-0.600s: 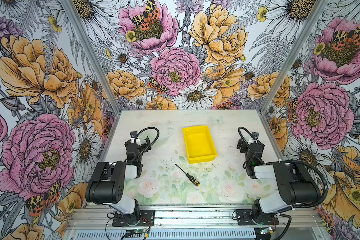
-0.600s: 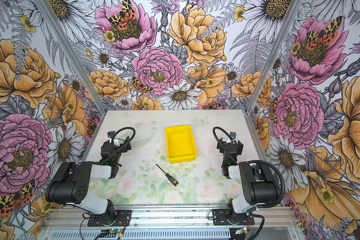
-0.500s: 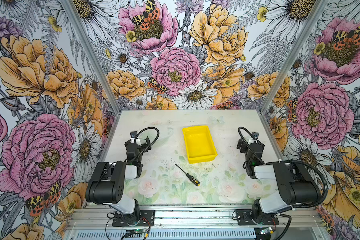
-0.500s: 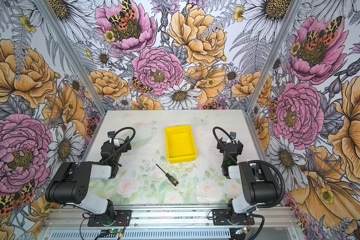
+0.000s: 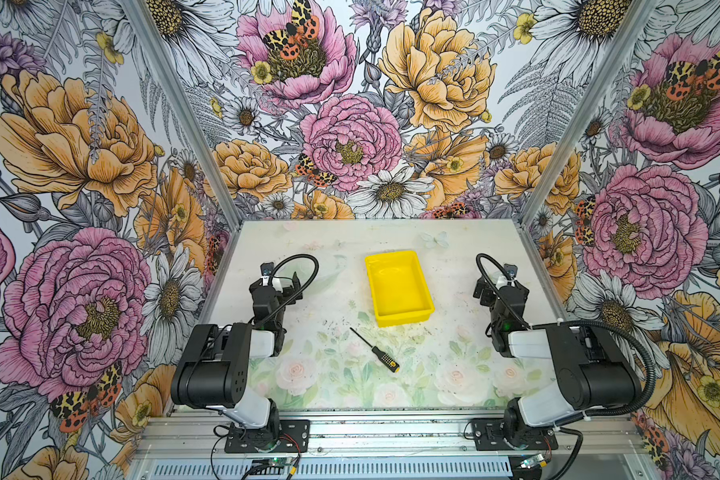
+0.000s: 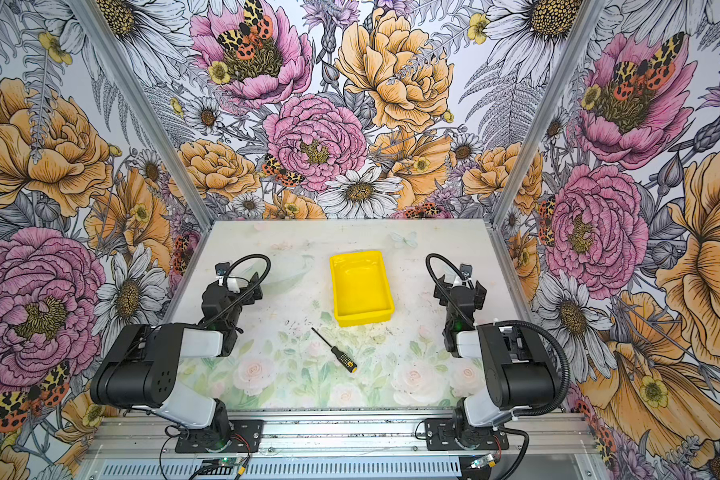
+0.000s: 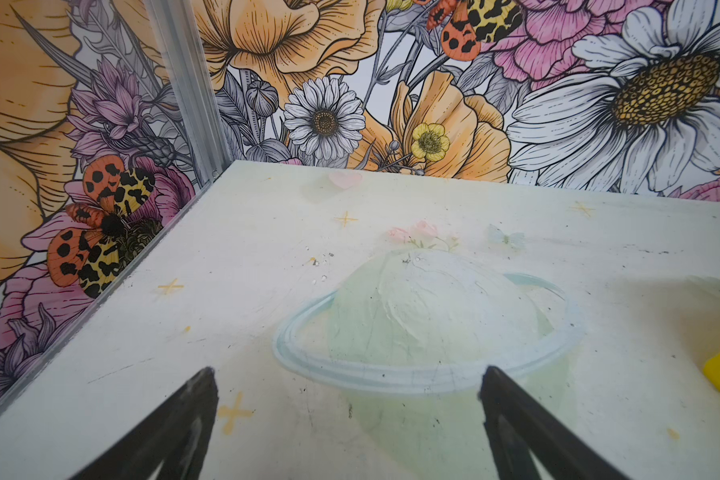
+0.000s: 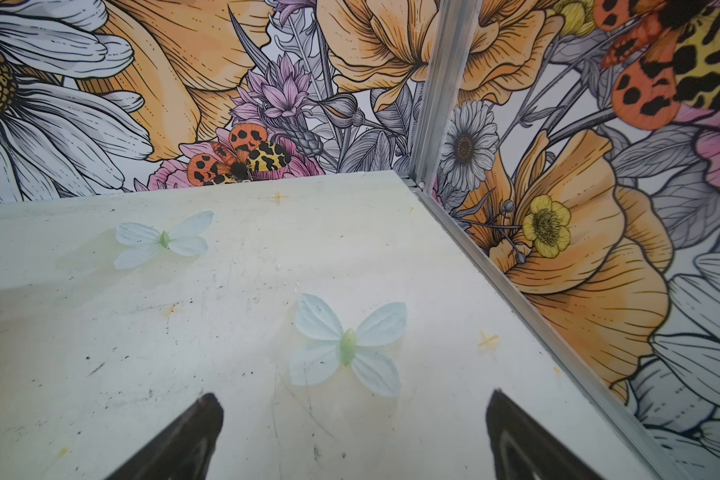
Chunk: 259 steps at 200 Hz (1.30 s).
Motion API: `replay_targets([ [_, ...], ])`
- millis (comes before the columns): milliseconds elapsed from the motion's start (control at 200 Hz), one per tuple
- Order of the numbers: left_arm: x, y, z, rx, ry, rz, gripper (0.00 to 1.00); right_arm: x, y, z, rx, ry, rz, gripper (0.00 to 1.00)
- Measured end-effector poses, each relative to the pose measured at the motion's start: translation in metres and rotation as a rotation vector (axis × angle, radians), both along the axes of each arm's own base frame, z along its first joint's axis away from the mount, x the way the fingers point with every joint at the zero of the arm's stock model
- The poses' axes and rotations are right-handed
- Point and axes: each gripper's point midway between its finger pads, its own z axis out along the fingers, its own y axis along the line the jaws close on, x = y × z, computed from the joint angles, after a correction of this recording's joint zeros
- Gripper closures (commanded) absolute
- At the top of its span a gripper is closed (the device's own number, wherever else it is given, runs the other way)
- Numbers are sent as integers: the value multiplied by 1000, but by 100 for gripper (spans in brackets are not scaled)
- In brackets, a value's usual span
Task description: Put the screwdriver in the bin
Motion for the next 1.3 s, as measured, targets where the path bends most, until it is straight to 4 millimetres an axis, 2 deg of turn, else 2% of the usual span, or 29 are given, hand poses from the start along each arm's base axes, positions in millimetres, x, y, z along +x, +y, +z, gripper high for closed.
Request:
replay_targets([
  [691, -3, 4, 1, -2, 26, 7, 1, 0, 1, 1, -1, 0, 7, 1],
  [801, -5, 5, 19, -10, 19, 12, 1, -1, 2, 7, -1, -11, 8, 1],
  [891, -8, 4, 41, -24, 3, 18, 1, -5, 1, 22, -1, -35, 6, 1],
  [1041, -26, -1, 72, -62, -15, 35, 1, -15, 4, 44, -9, -55, -7, 1],
  [1191, -45, -22, 97, -109, 11, 17, 1, -28, 10, 59, -3, -20, -34, 0],
  [1296, -57, -40, 118, -179, 31, 8, 1, -30, 12, 80, 45, 5, -49, 0],
])
